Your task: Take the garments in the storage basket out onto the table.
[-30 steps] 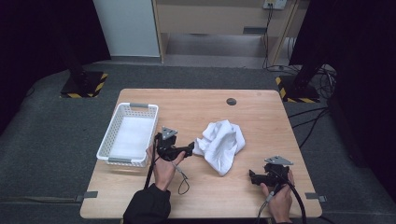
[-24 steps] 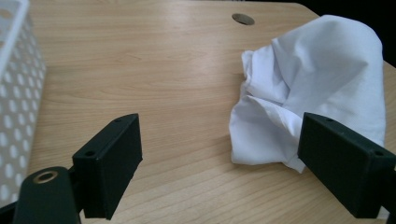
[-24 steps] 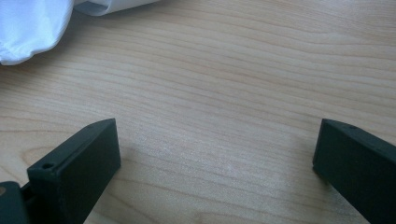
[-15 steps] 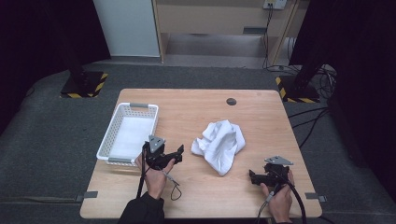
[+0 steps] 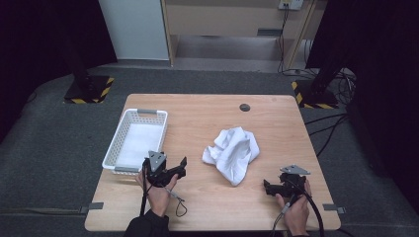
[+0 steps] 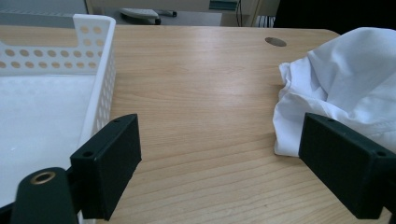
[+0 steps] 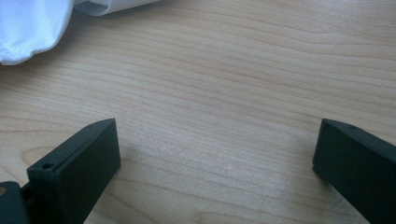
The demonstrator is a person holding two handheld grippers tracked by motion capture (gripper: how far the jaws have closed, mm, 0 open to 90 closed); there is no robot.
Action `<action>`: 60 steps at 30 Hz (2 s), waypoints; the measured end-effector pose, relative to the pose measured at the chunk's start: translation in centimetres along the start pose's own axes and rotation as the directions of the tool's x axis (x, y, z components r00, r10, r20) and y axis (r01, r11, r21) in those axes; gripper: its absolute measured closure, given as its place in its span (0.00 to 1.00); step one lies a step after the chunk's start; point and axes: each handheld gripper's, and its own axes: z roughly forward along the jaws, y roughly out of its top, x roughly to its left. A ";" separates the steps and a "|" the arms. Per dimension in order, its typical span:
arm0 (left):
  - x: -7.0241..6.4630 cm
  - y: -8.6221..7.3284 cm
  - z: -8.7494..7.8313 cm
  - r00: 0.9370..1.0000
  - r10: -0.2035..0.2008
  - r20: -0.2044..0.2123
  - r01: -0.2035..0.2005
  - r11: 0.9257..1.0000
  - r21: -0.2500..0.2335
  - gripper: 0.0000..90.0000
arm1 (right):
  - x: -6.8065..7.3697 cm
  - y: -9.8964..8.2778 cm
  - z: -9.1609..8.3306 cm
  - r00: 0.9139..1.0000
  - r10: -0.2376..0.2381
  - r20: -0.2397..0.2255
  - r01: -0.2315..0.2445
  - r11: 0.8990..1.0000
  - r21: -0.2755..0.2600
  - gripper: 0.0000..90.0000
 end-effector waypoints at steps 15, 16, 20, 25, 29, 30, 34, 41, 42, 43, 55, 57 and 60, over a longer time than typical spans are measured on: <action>0.7 -0.7 -0.9 0.999 0.013 -0.041 -0.014 1.000 -0.023 0.13 | 0.0 0.0 0.0 1.000 0.000 0.000 0.000 1.000 0.000 0.01; 0.8 -0.8 -1.0 0.999 0.012 -0.046 -0.013 1.000 -0.025 0.13 | 0.0 0.0 0.0 1.000 0.000 0.000 0.000 1.000 0.000 0.01; 1.2 -0.8 -1.3 0.999 0.006 -0.050 -0.008 0.999 -0.038 0.13 | 0.0 0.0 0.0 1.000 0.000 0.000 0.000 1.000 0.000 0.01; 1.4 -0.9 -1.6 0.998 0.008 -0.061 -0.011 0.999 -0.050 0.13 | 0.0 0.0 0.0 1.000 0.000 0.000 0.000 1.000 0.000 0.01; 1.7 -1.1 -1.9 0.998 0.005 -0.068 -0.009 0.999 -0.052 0.13 | 0.0 0.0 0.0 1.000 0.000 0.000 0.000 1.000 0.000 0.01; 1.9 -1.2 -2.0 0.998 0.002 -0.070 -0.006 0.999 -0.054 0.13 | 0.0 0.0 0.0 1.000 0.000 0.000 0.000 1.000 0.000 0.01; 2.2 -1.3 -2.2 0.997 0.005 -0.076 -0.009 0.999 -0.054 0.13 | 0.0 0.0 0.0 1.000 0.000 0.000 0.000 1.000 0.000 0.01; 2.3 -1.4 -2.6 0.997 0.015 -0.080 -0.020 0.998 -0.066 0.13 | 0.0 0.0 0.0 1.000 0.000 0.000 0.000 1.000 0.000 0.01; 2.4 -1.4 -2.7 0.997 0.016 -0.081 -0.022 0.997 -0.070 0.13 | 0.0 0.0 0.0 1.000 0.000 0.000 0.000 1.000 0.000 0.01; 2.4 -1.4 -2.7 0.997 0.017 -0.081 -0.022 0.997 -0.069 0.13 | 0.0 0.0 0.0 1.000 0.000 0.000 0.000 1.000 0.000 0.01; 2.8 -1.6 -3.3 0.995 0.028 -0.093 -0.036 0.995 -0.093 0.13 | 0.0 0.0 0.0 1.000 0.000 0.000 0.000 1.000 0.000 0.01; 2.8 -1.6 -3.4 0.995 0.031 -0.095 -0.040 0.994 -0.097 0.13 | 0.0 0.0 0.0 1.000 0.000 0.000 0.000 1.000 0.000 0.01; 2.9 -1.7 -3.7 0.995 0.033 -0.096 -0.044 0.993 -0.108 0.13 | 0.0 0.0 0.0 1.000 0.000 0.000 0.000 1.000 0.000 0.01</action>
